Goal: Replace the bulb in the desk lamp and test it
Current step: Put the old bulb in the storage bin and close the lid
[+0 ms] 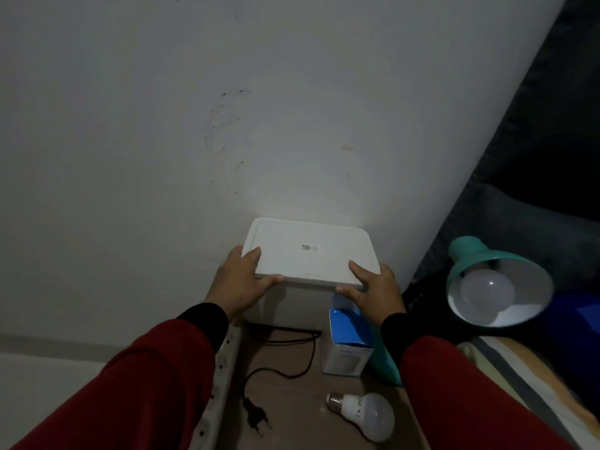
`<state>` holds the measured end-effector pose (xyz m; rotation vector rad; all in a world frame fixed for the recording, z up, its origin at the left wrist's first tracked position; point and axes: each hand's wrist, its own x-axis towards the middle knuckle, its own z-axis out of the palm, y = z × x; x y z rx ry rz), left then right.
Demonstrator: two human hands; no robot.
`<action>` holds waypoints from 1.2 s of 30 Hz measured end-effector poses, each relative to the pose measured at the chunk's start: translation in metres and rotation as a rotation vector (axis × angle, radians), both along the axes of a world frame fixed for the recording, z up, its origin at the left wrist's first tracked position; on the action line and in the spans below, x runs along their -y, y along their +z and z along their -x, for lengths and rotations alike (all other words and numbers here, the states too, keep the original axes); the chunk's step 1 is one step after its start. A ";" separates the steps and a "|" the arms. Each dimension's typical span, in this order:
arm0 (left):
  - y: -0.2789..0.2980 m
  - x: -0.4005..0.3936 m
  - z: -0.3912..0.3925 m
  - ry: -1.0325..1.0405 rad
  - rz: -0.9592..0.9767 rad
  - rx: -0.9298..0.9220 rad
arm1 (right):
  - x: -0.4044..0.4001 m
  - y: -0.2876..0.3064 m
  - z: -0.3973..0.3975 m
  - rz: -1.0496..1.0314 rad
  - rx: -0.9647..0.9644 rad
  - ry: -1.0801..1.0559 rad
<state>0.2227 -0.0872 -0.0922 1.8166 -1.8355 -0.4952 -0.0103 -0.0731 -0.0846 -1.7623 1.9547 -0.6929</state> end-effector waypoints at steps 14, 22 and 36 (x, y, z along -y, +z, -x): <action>0.053 -0.007 -0.005 0.048 0.057 -0.075 | -0.002 0.049 0.002 0.119 0.065 -0.022; 0.063 -0.075 -0.011 0.052 0.074 -0.078 | -0.070 0.059 -0.006 0.168 0.114 -0.019; 0.005 -0.271 0.011 0.034 0.000 -0.112 | -0.269 -0.006 0.012 0.069 0.101 -0.090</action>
